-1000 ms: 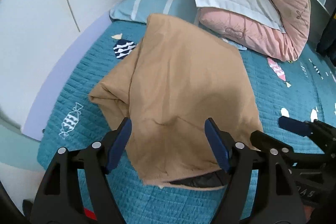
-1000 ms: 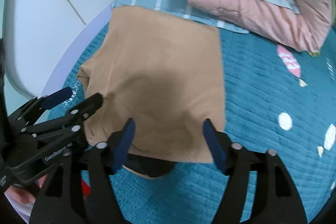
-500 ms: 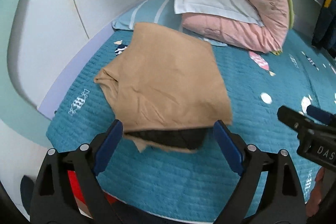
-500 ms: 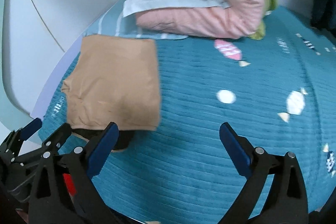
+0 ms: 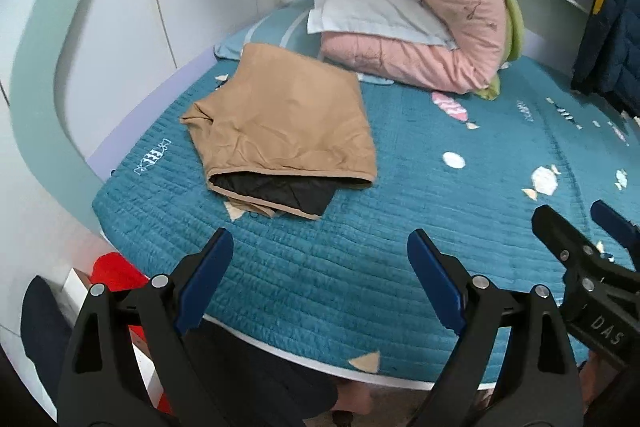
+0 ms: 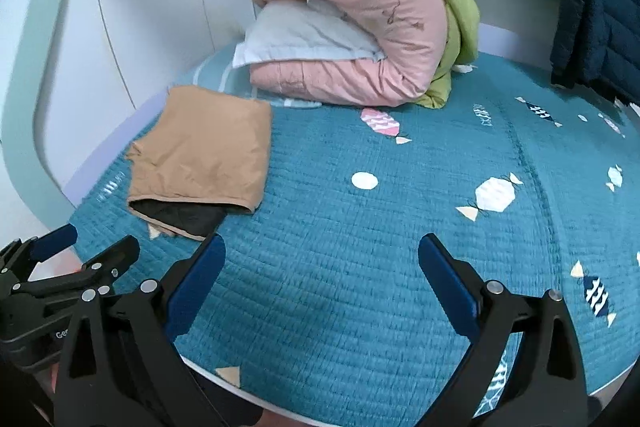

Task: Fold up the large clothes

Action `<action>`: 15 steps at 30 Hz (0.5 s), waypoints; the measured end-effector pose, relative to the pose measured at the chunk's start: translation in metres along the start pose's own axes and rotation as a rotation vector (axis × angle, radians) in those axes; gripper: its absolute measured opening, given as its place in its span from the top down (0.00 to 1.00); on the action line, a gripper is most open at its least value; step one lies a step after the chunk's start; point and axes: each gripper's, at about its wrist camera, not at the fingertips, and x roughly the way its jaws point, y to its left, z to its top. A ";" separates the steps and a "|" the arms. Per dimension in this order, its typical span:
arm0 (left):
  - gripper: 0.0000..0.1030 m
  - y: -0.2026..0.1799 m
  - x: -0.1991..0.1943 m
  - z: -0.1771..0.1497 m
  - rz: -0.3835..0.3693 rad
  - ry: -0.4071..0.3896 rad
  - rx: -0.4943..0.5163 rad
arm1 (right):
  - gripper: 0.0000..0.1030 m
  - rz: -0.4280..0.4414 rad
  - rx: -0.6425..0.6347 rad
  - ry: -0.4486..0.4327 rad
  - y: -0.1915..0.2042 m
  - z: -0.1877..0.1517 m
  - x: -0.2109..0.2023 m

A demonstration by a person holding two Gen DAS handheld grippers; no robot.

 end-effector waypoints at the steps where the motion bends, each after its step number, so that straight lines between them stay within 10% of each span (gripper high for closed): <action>1: 0.13 -0.002 -0.007 -0.002 0.005 -0.015 0.001 | 0.09 0.004 0.006 -0.019 -0.001 -0.003 -0.008; 15: 0.13 -0.007 -0.102 -0.031 0.060 -0.203 -0.029 | 0.07 0.006 0.017 -0.246 0.001 -0.023 -0.096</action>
